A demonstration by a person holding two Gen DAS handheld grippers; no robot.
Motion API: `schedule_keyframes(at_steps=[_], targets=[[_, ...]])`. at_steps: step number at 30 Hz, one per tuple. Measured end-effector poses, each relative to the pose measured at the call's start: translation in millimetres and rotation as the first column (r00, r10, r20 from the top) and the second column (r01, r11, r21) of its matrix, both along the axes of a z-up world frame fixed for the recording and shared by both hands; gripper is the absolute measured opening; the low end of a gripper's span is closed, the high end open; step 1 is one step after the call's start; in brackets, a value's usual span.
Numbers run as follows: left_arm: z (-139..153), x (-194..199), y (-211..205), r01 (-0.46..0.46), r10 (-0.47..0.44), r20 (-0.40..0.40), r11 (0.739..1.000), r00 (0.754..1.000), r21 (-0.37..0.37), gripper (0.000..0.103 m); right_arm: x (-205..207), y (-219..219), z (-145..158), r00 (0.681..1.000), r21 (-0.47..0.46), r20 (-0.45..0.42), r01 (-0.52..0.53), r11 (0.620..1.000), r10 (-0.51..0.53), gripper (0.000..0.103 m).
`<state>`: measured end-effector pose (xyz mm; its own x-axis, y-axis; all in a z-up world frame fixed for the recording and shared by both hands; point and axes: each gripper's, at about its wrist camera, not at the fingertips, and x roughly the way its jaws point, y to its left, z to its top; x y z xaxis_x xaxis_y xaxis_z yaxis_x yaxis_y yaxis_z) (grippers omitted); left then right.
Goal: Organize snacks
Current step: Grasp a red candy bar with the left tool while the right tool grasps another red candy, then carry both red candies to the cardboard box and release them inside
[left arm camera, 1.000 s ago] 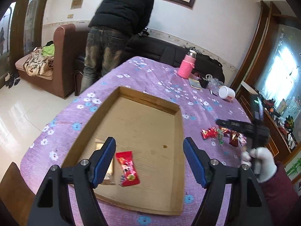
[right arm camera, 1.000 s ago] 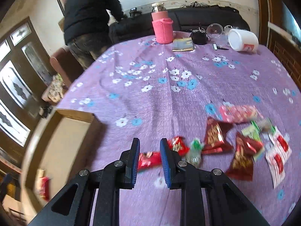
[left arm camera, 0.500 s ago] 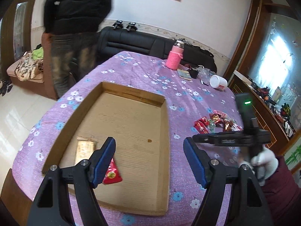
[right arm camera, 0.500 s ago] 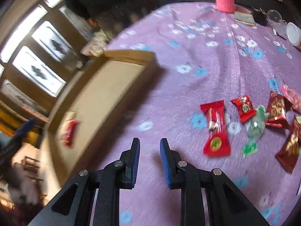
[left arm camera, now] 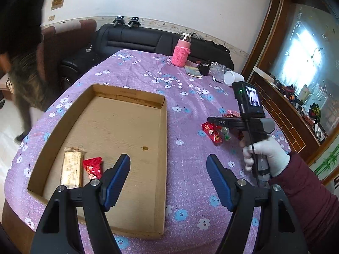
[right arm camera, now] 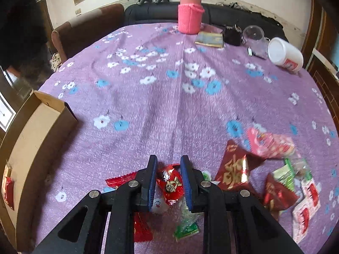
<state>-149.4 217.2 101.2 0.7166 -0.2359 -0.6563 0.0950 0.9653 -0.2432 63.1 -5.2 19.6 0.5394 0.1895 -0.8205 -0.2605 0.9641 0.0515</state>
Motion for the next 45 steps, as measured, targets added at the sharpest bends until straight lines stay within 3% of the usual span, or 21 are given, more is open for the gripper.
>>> schedule_keyframes(at_steps=[5,9,15,19,24,25,26,27,29,30,35,40,41,44,45], targets=[[0.1,11.1,-17.9,0.038,-0.038,-0.018,0.999,0.999,-0.01,0.074,-12.8,-14.9,-3.0,0.999,0.088,-0.046,-0.009,0.996,0.013,0.016],[-3.2,24.1,-46.6,0.106,-0.107,-0.039,0.994,0.993,-0.021,0.074,-52.8,-30.3,-4.3,0.994,0.172,-0.084,-0.048,0.984,0.063,0.016],[-27.0,76.9,-89.0,0.152,-0.157,-0.091,0.987,0.983,-0.055,0.074,-101.8,-48.4,-8.4,0.996,0.199,-0.018,-0.082,0.977,0.087,0.016],[-49.9,123.2,-119.4,0.166,-0.166,-0.129,0.986,0.978,-0.008,0.074,-105.2,-63.5,-11.6,0.996,0.274,0.006,-0.085,0.958,0.086,0.017],[-75.6,166.8,-144.7,0.177,-0.165,-0.182,0.983,0.969,0.054,0.073,-106.8,-65.0,-11.8,0.994,0.304,0.008,-0.11,0.946,0.113,0.03],[-80.6,172.1,-149.1,0.186,-0.17,-0.192,0.98,0.967,0.066,0.07,-107.1,-64.8,-11.6,0.993,0.307,0.009,-0.119,0.944,0.122,0.033],[-85.0,175.6,-153.1,0.192,-0.172,-0.2,0.977,0.965,0.088,0.06,-108.9,-63.8,-11.1,0.991,0.307,0.011,-0.129,0.943,0.132,0.039],[-88.8,177.9,-156.9,0.196,-0.17,-0.209,0.974,0.963,0.113,0.055,-110.9,-63.2,-10.9,0.99,0.302,0.014,-0.135,0.944,0.137,0.042],[-89.4,176.2,-164.7,0.208,-0.172,-0.189,0.959,0.967,0.19,0.023,-113.2,-60.6,-10.3,0.989,0.284,0.019,-0.146,0.948,0.146,0.043],[-89.2,175.1,-166.5,0.213,-0.175,-0.186,0.954,0.967,0.211,0.017,-113.9,-59.6,-10.9,0.989,0.275,0.023,-0.15,0.95,0.149,0.043],[-83.5,161.7,-153.1,0.213,-0.184,-0.181,0.965,0.966,0.152,0.017,-116.3,-56.7,-10.5,0.987,0.245,0.026,-0.161,0.956,0.16,0.043],[-63.8,138.4,-129.6,0.191,-0.18,-0.143,0.979,0.973,0.07,0.018,-126.3,-45.0,-8.6,0.984,0.14,0.042,-0.18,0.974,0.176,0.043],[-58.7,132.4,-124.1,0.187,-0.177,-0.132,0.981,0.975,0.061,0.018,-129.3,-43.3,-8.3,0.983,0.13,0.04,-0.181,0.975,0.178,0.044],[-44.8,112.9,-104.4,0.167,-0.163,-0.099,0.986,0.982,0.026,0.018,-137.0,-43.3,-8.9,0.981,0.12,0.039,-0.192,0.974,0.188,0.065],[-40.3,105.8,-95.8,0.154,-0.153,-0.086,0.988,0.985,0.013,0.018,-140.9,-42.8,-9.7,0.981,0.102,0.042,-0.191,0.976,0.187,0.065]])
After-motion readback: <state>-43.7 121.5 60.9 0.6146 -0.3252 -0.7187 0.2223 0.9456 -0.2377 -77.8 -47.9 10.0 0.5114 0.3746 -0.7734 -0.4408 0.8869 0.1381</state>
